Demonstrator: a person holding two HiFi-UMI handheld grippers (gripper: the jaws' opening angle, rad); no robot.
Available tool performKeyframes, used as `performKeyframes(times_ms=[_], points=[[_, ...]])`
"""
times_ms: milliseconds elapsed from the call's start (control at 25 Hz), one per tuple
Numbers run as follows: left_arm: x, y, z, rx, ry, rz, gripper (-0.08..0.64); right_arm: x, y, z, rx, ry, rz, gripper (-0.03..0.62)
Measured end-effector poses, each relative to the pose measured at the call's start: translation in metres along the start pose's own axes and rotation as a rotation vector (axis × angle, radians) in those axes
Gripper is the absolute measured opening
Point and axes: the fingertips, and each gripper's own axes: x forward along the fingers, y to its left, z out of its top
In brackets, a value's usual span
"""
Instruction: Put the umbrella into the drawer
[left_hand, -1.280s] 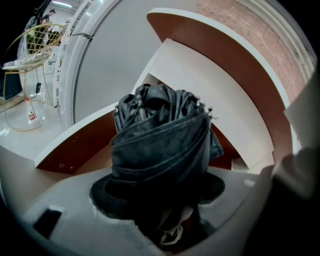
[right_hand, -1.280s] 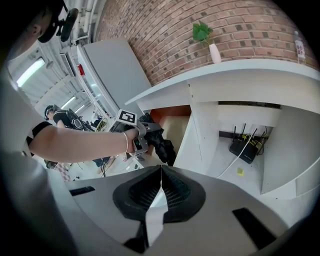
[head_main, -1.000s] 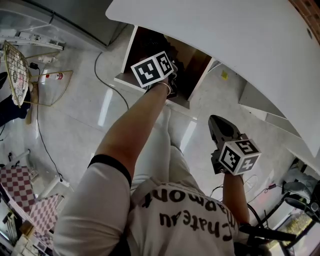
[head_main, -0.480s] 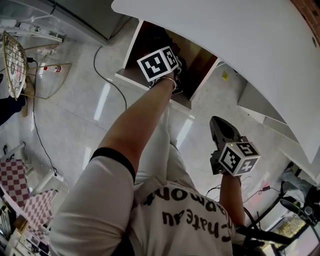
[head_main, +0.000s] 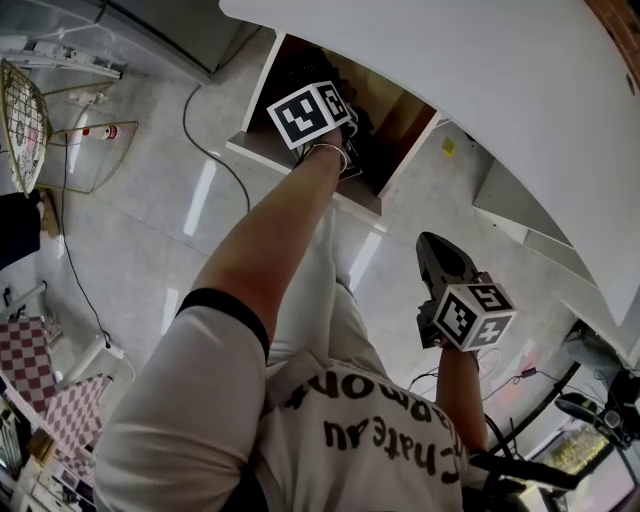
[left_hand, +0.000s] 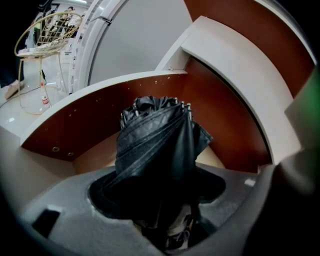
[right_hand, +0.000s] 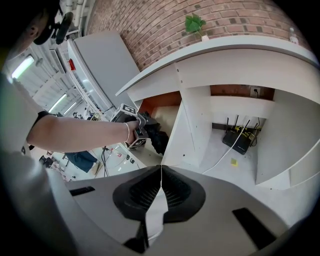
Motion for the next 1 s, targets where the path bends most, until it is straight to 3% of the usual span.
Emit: performKeyframes(times_ms=[520,1000], points=[[0.010,0.011,-0.002,-0.037,0.022,0.018,0.314,0.003,-0.002,-0.006,0.028,0.032,-0.011,0.014],[0.018,0.016,-0.006,-0.126,0.063,0.004,0.328,-0.025,0.006,-0.003,0.049,0.124,-0.038,0.014]])
